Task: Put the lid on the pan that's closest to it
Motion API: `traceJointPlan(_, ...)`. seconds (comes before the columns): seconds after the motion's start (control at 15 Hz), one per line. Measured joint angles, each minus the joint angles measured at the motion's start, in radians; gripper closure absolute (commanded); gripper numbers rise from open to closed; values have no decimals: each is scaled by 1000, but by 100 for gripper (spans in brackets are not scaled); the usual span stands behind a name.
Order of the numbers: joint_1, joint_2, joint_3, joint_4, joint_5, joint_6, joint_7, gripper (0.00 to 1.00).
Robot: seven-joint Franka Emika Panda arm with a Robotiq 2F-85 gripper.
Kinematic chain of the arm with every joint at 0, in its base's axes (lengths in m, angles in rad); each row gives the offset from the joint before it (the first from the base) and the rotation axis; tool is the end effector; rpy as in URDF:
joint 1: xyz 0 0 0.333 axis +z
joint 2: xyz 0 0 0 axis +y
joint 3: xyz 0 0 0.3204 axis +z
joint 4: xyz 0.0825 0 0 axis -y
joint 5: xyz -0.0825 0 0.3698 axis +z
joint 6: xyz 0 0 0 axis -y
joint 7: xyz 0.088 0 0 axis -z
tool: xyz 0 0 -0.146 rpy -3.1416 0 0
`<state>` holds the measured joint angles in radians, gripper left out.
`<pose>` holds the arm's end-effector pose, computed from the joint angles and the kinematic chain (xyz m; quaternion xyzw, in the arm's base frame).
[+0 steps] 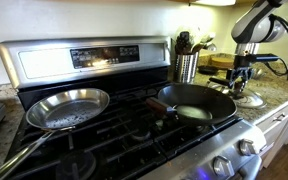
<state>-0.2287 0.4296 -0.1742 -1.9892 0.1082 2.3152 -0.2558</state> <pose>0.5434 -0.2252 0.2163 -0.9933 0.1058 0.0444 0.0168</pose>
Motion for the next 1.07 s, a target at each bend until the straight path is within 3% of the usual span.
traceJointPlan(0.33,-2,1,-1,9,-2,-2,2,80)
traceJointPlan(0.8,-2,-8,-1,11,-58,-9,14,80)
traceJointPlan(1.07,2,-77,-1,4,-110,-38,19,80)
